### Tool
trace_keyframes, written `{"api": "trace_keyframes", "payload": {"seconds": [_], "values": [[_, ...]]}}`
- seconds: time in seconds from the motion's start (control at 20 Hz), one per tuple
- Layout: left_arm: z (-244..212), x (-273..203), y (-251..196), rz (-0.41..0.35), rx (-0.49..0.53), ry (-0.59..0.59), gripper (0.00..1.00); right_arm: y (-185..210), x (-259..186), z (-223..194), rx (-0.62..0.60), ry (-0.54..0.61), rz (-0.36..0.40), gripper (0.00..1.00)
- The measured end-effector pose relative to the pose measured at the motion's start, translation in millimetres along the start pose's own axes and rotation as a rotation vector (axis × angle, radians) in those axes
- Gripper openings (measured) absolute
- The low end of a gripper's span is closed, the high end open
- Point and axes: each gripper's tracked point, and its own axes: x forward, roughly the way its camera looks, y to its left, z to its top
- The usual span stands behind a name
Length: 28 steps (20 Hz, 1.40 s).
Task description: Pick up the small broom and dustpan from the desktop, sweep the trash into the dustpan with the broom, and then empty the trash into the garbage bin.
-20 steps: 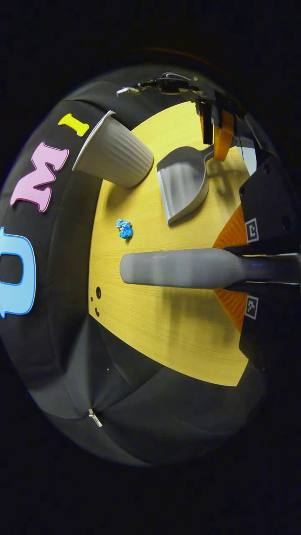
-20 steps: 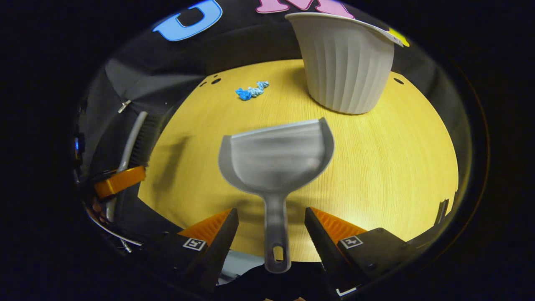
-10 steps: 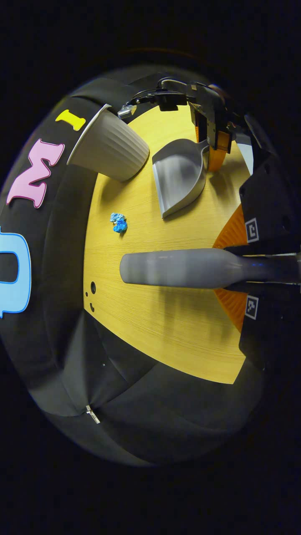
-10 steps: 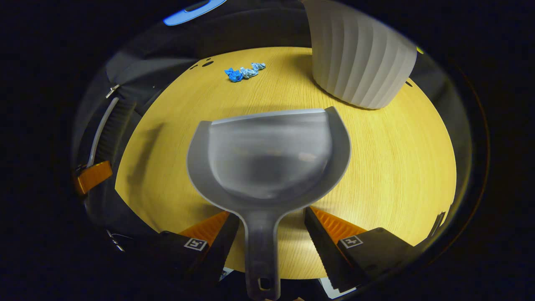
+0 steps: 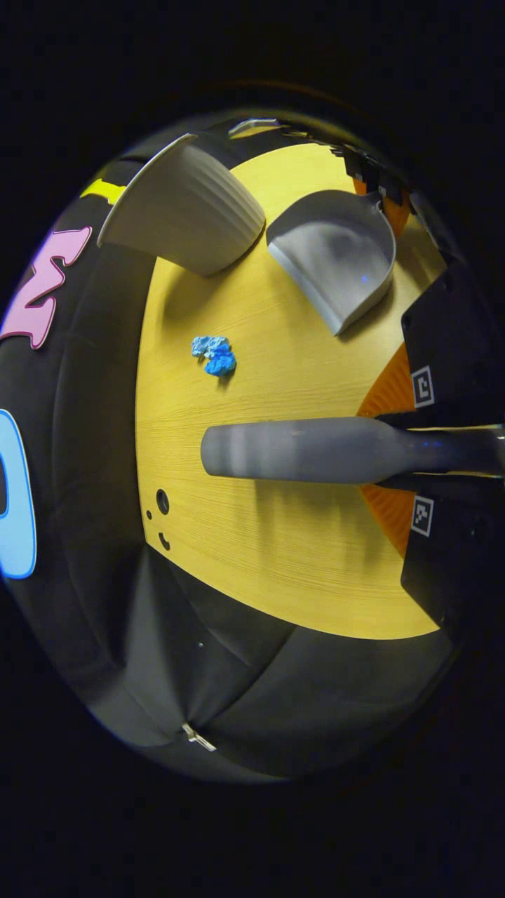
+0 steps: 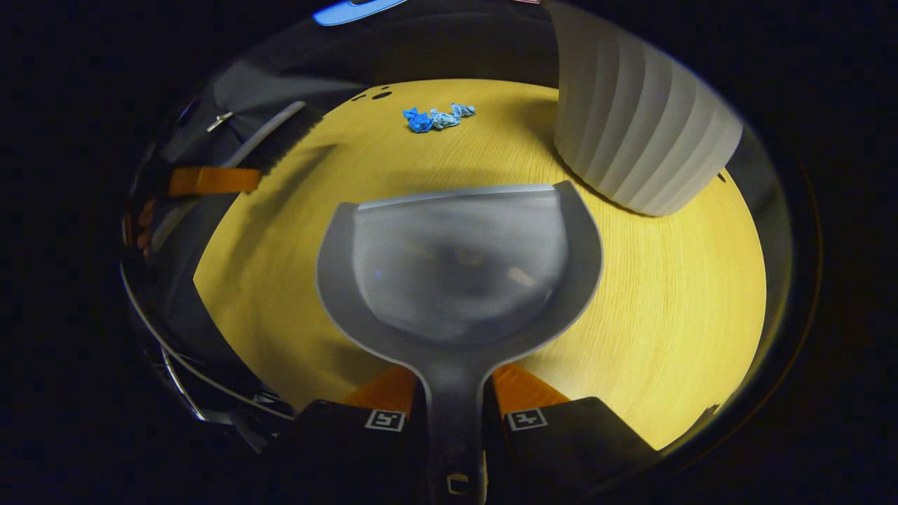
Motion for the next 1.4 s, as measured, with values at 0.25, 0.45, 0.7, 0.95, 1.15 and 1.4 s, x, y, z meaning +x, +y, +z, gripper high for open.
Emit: {"api": "trace_keyframes", "payload": {"seconds": [0.25,0.45,0.7,0.95,1.15,1.4], "values": [[62.9,70.0,9.3,-0.002,0.143,0.023,0.34,-41.0,-11.3,4.4,-0.116,-0.018,-0.015,0.38],[101.3,116.6,0.6,-0.028,0.313,0.013,0.31,-39.7,-11.1,-2.3,-0.188,-0.014,0.005,0.37],[143.7,148.9,-35.5,-0.088,0.632,-0.035,0.28,-38.8,-9.1,-3.2,-0.150,0.012,0.042,0.37],[146.8,168.3,-63.2,-0.178,0.873,0.013,0.31,-40.4,-9.2,-7.7,-0.141,0.023,0.060,0.37],[124.7,151.4,-83.0,-0.305,0.933,0.057,0.29,-41.2,-9.5,-6.6,-0.164,0.010,0.069,0.38],[58.6,102.2,-135.1,-0.448,0.883,0.135,0.31,-43.2,-9.4,-8.0,-0.196,-0.002,0.078,0.38]]}}
